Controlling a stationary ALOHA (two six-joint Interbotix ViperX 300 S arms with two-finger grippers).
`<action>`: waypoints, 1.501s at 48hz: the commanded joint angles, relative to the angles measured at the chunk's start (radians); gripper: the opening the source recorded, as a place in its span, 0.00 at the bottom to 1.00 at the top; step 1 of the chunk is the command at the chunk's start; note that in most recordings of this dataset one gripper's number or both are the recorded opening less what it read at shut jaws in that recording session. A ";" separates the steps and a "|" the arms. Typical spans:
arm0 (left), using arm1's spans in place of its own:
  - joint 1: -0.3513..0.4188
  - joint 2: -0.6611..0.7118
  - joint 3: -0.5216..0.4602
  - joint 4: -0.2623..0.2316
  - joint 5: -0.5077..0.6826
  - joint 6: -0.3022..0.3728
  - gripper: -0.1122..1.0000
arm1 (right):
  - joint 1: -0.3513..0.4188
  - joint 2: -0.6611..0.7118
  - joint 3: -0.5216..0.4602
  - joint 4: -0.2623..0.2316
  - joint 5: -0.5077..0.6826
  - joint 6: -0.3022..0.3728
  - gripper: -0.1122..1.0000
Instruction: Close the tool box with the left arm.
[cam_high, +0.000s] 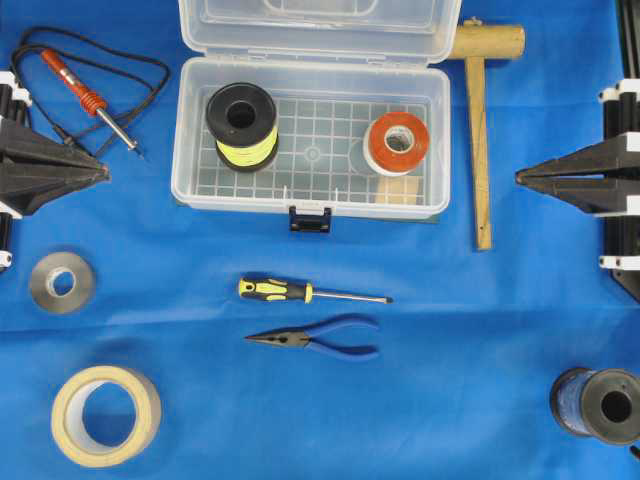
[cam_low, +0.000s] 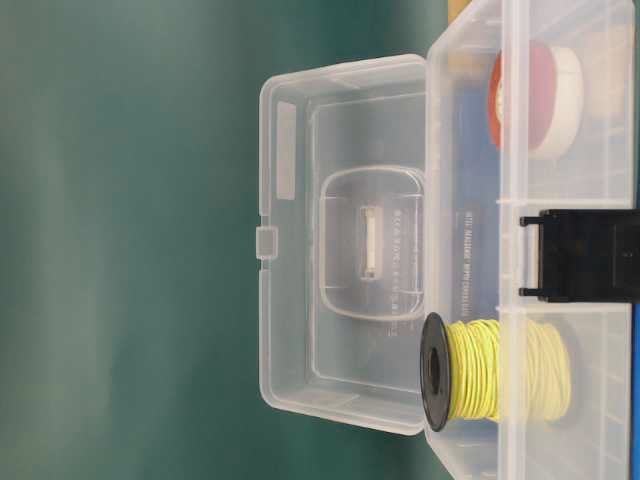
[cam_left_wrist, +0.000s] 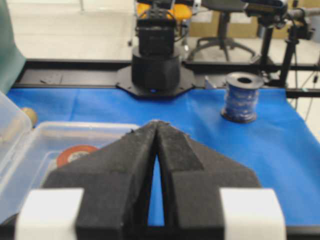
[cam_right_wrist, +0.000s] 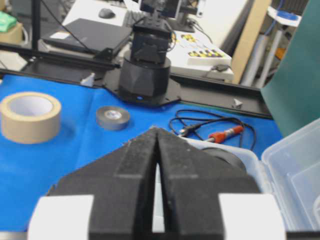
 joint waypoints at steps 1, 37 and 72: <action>0.003 0.008 -0.026 -0.031 -0.006 0.009 0.10 | -0.015 0.005 -0.038 0.000 -0.003 0.005 0.10; 0.377 0.192 -0.413 -0.031 0.457 0.130 0.36 | -0.043 0.034 -0.038 0.005 0.089 0.006 0.10; 0.643 0.893 -0.940 -0.023 0.666 0.368 0.91 | -0.043 0.064 -0.032 0.005 0.110 0.006 0.10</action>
